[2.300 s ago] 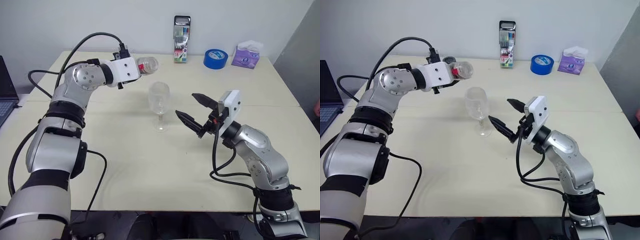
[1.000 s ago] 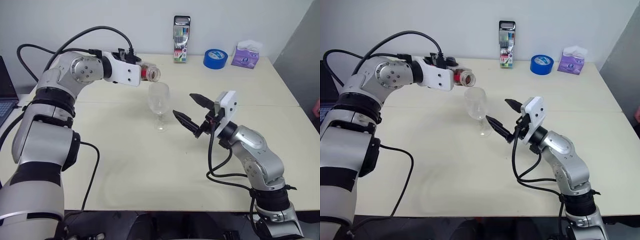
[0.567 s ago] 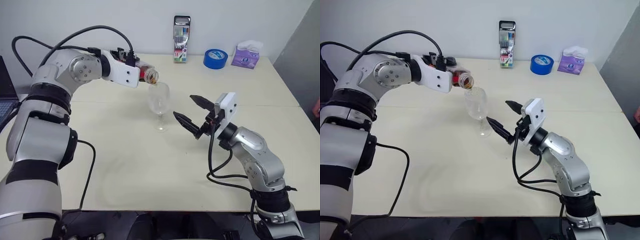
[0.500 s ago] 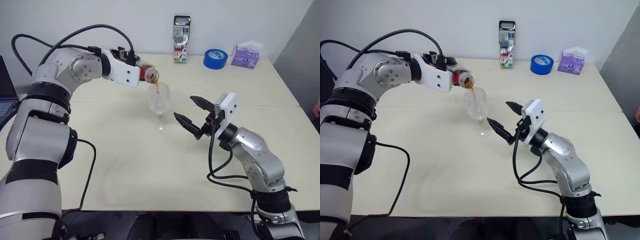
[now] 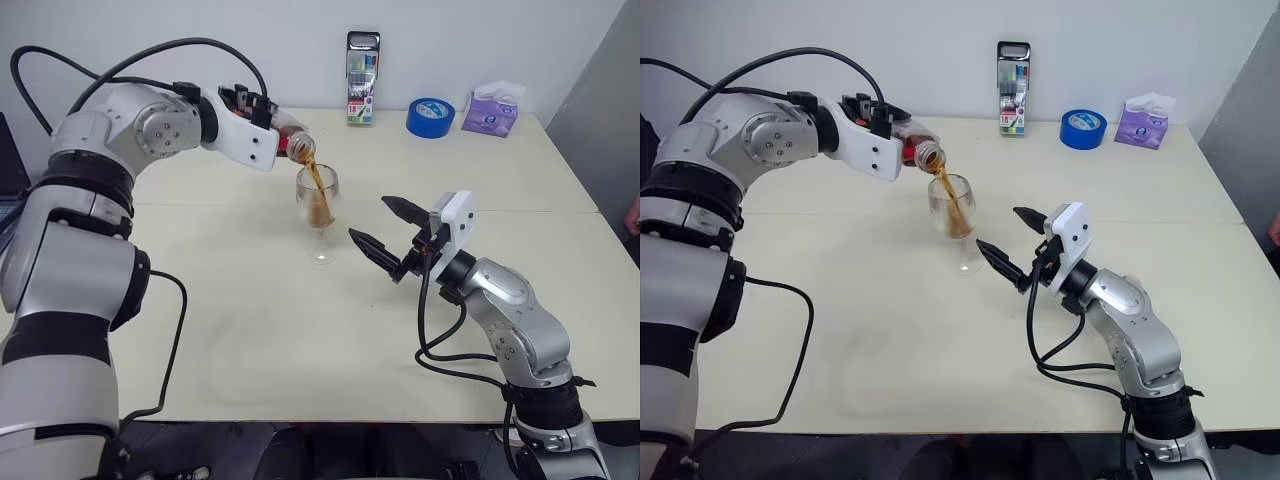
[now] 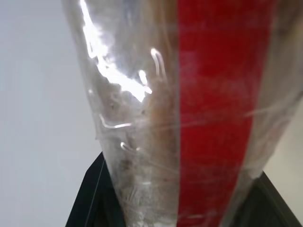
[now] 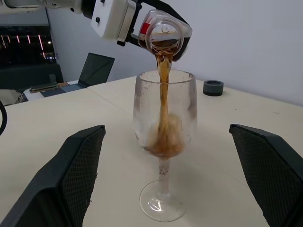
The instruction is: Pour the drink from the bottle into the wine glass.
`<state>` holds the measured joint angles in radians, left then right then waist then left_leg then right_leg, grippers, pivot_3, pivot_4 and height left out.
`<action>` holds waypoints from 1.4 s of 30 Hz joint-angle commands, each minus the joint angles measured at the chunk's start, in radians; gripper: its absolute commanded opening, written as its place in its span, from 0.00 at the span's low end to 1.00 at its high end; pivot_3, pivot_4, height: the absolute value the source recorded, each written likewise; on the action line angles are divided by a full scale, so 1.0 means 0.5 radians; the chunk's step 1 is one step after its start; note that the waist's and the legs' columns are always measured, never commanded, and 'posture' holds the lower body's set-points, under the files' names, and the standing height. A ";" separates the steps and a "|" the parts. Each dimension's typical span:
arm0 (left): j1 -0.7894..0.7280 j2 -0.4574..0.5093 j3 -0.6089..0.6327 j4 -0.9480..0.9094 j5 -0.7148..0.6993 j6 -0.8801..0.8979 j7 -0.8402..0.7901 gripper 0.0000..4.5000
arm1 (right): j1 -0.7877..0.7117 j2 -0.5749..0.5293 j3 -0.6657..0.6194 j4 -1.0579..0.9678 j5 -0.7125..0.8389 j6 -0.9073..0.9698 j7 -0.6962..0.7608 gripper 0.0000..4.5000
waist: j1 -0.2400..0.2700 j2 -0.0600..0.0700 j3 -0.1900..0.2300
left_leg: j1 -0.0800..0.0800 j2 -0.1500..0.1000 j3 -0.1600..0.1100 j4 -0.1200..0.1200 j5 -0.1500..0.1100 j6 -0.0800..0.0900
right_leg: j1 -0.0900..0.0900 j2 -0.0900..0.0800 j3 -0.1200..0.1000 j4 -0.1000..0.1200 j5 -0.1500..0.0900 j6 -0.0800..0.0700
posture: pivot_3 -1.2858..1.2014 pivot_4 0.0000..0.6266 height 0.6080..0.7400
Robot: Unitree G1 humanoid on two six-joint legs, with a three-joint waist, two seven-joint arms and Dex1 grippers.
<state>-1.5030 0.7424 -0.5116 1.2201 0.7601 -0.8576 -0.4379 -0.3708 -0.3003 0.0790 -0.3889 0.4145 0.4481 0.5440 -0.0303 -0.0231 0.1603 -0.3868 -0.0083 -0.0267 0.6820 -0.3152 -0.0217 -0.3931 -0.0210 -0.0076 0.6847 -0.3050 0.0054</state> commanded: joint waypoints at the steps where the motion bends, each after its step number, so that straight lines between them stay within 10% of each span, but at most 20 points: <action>1: -0.101 0.045 -0.004 -0.008 0.021 -0.006 0.075 0.38 | -0.004 -0.002 -0.016 -0.097 0.012 -0.040 -0.002 1.00 | 0.000 0.000 0.000 | 0.000 0.000 0.000 0.000 0.000 0.000 | 0.000 0.000 0.000 0.000 0.000 0.000 | 0.52 0.24 1.00; 27: -0.181 0.039 -0.087 0.059 0.126 0.009 0.207 0.38 | 0.009 0.008 -0.054 -0.139 0.051 -0.020 -0.023 1.00 | -0.002 0.000 0.000 | -0.028 0.000 0.004 0.031 0.000 0.000 | -0.031 0.000 0.001 0.033 0.000 0.000 | 0.52 0.24 1.00; 42: -0.042 -0.095 0.414 0.028 -0.625 0.265 -0.587 0.38 | 0.000 0.010 -0.036 -0.130 0.054 -0.016 -0.022 1.00 | -0.007 0.000 0.000 | -0.027 0.000 0.004 0.033 0.000 0.000 | -0.031 0.000 0.001 0.035 0.000 0.000 | 0.52 0.24 1.00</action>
<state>-1.5206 0.6879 -0.3478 1.2656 0.5088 -0.7484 -0.6908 -0.3643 -0.2972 0.0704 -0.4180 0.4222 0.4483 0.5303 -0.0338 -0.0232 0.1603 -0.4003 -0.0082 -0.0249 0.6983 -0.3151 -0.0218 -0.4085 -0.0211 -0.0070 0.7026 -0.3051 0.0055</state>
